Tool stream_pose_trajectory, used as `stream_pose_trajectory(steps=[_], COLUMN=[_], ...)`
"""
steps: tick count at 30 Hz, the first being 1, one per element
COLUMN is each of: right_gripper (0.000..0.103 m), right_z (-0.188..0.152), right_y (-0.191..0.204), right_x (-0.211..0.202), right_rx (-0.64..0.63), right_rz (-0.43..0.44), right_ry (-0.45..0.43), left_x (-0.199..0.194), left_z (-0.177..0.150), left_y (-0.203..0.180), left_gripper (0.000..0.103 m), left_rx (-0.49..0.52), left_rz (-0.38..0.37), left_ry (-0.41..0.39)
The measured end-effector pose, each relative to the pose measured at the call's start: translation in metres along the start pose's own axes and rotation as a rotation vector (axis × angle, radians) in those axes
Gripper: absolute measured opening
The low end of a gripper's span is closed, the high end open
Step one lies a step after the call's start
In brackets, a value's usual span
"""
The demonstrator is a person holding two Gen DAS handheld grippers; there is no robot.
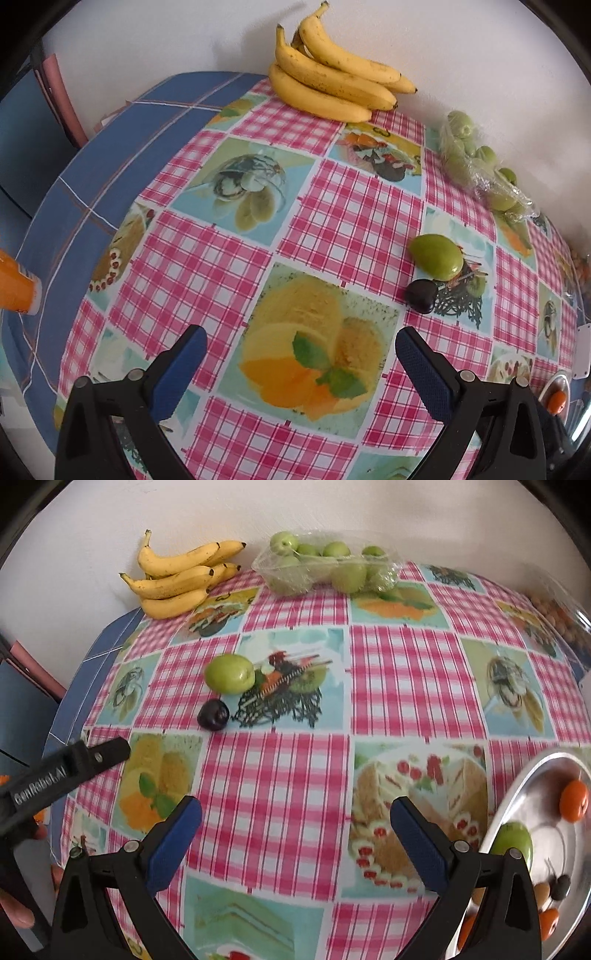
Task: Organize fruits
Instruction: 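Lower the right tool onto the dark plum while the left tool approaches the green apple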
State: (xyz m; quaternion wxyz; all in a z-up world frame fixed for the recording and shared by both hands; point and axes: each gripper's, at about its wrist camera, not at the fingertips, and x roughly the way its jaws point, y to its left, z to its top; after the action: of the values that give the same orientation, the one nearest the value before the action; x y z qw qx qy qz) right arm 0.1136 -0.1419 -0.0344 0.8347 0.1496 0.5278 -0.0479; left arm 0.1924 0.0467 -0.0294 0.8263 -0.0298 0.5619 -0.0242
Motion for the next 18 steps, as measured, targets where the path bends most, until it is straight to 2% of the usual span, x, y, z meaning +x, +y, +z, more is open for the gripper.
stream_pose_trajectory(steps=[11,18], right_gripper=[0.102,0.102], right_z=[0.022,0.033], right_y=[0.004,0.007], right_x=[0.007,0.015], right_rx=[-0.015,-0.01], right_rz=[-0.028,-0.015], right_ry=[-0.035,-0.043], left_x=[0.013,0.027], left_z=[0.01,0.016], left_y=[0.001,-0.004], left_gripper=[0.103,0.103], left_rx=[-0.032,-0.024], left_rz=[0.003,0.009], left_ry=[-0.002,-0.003])
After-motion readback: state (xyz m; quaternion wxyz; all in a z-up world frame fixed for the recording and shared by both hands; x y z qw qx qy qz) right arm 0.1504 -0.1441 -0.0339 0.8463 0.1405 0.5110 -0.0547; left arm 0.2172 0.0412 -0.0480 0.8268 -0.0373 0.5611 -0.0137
